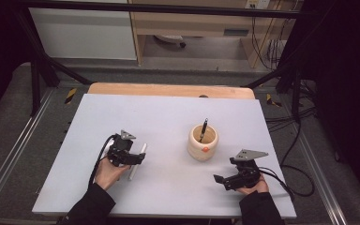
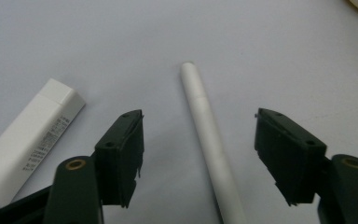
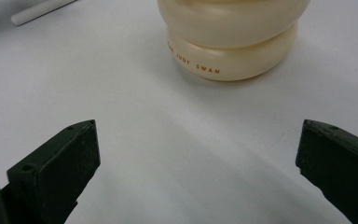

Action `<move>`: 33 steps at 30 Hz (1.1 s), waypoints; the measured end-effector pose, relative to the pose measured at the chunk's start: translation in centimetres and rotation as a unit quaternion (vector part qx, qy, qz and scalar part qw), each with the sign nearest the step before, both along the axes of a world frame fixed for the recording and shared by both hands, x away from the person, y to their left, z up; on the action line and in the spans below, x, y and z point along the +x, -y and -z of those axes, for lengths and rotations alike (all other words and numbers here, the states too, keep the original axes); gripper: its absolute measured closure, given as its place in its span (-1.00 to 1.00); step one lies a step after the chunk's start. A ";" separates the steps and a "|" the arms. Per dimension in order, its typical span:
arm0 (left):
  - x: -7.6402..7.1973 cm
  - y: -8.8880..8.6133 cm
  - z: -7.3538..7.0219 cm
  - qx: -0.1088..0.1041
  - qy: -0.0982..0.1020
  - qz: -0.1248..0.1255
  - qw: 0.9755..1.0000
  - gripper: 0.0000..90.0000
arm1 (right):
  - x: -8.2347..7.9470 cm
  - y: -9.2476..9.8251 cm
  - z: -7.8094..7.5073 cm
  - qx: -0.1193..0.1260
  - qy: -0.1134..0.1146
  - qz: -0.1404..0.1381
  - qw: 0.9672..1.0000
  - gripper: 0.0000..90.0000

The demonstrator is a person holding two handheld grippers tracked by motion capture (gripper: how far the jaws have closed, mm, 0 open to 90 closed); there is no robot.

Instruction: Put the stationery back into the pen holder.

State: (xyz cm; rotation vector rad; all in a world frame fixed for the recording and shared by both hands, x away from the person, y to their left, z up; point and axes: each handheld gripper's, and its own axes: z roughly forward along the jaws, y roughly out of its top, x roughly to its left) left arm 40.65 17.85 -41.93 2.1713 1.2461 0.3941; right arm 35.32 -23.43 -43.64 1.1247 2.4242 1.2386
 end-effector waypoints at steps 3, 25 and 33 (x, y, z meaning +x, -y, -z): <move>-0.1 0.2 0.0 0.004 -0.001 0.000 1.000 -0.11 | 0.0 0.0 0.0 0.000 0.000 0.000 1.000 -0.99; 0.0 2.1 1.3 0.035 -0.014 -0.031 0.999 0.51 | 0.0 0.0 0.0 0.000 0.001 -0.001 1.000 -0.99; 0.1 2.4 1.4 0.041 -0.012 -0.039 0.998 0.63 | 0.0 0.0 0.0 0.000 0.000 -0.002 1.000 -0.99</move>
